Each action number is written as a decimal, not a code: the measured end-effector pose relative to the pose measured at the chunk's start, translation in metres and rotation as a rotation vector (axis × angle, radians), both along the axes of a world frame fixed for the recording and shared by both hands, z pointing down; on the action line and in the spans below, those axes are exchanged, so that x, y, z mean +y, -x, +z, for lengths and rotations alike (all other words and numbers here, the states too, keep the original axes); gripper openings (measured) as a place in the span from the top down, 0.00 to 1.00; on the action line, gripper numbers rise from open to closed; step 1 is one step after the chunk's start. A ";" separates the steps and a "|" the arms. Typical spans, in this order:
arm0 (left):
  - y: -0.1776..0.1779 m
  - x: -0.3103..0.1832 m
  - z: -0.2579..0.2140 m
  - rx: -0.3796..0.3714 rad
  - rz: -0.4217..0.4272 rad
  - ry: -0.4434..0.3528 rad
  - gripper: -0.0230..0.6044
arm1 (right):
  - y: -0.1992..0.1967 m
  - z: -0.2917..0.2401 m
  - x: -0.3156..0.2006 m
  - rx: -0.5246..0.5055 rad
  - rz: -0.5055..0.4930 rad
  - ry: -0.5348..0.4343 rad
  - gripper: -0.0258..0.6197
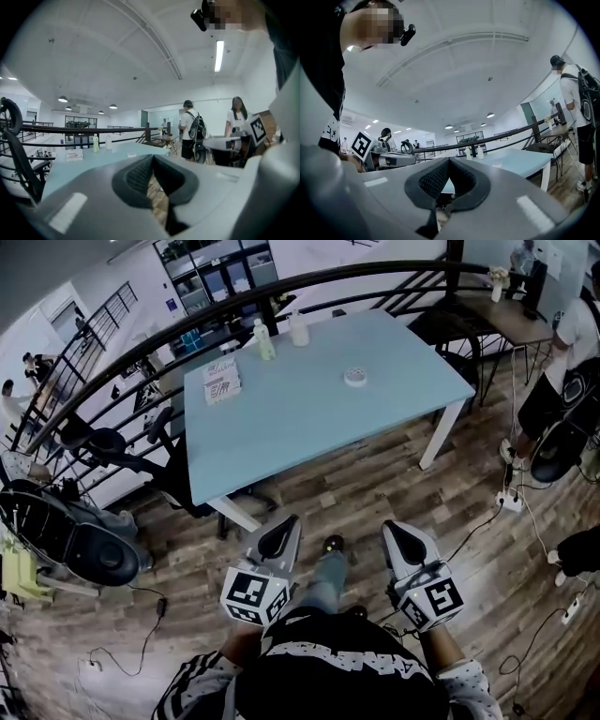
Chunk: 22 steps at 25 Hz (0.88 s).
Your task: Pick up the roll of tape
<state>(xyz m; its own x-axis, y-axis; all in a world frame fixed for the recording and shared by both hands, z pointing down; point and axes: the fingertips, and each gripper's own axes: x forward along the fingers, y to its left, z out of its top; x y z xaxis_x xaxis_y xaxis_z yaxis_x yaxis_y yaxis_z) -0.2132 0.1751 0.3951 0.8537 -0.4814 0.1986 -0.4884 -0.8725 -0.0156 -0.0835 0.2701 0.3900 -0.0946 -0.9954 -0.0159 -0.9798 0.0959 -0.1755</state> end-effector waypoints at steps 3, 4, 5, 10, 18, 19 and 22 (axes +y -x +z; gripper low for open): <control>-0.026 -0.016 0.004 0.004 0.035 0.015 0.96 | -0.020 0.001 -0.010 0.006 0.033 0.013 0.95; -0.036 -0.020 0.005 0.006 0.050 0.018 0.96 | -0.028 0.002 -0.012 0.007 0.046 0.019 0.95; -0.046 -0.023 0.005 0.010 0.065 0.018 0.96 | -0.036 0.003 -0.014 0.005 0.059 0.024 0.95; -0.086 -0.047 0.008 0.013 0.117 0.020 0.96 | -0.077 0.004 -0.036 -0.010 0.125 0.028 0.95; -0.138 -0.095 0.013 0.024 0.166 0.063 0.96 | -0.118 0.011 -0.076 -0.013 0.163 0.061 0.95; -0.143 -0.101 0.014 0.023 0.172 0.061 0.96 | -0.122 0.010 -0.081 -0.011 0.167 0.063 0.95; -0.155 -0.117 0.016 0.024 0.182 0.070 0.96 | -0.130 0.011 -0.097 -0.018 0.171 0.071 0.95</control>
<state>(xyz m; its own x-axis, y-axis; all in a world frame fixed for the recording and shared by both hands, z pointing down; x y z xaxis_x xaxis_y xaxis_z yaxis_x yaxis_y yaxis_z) -0.0584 0.0585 0.4111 0.9302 -0.3046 0.2048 -0.3220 -0.9450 0.0575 0.0461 0.1729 0.4011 0.0757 -0.9956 0.0546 -0.9774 -0.0849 -0.1938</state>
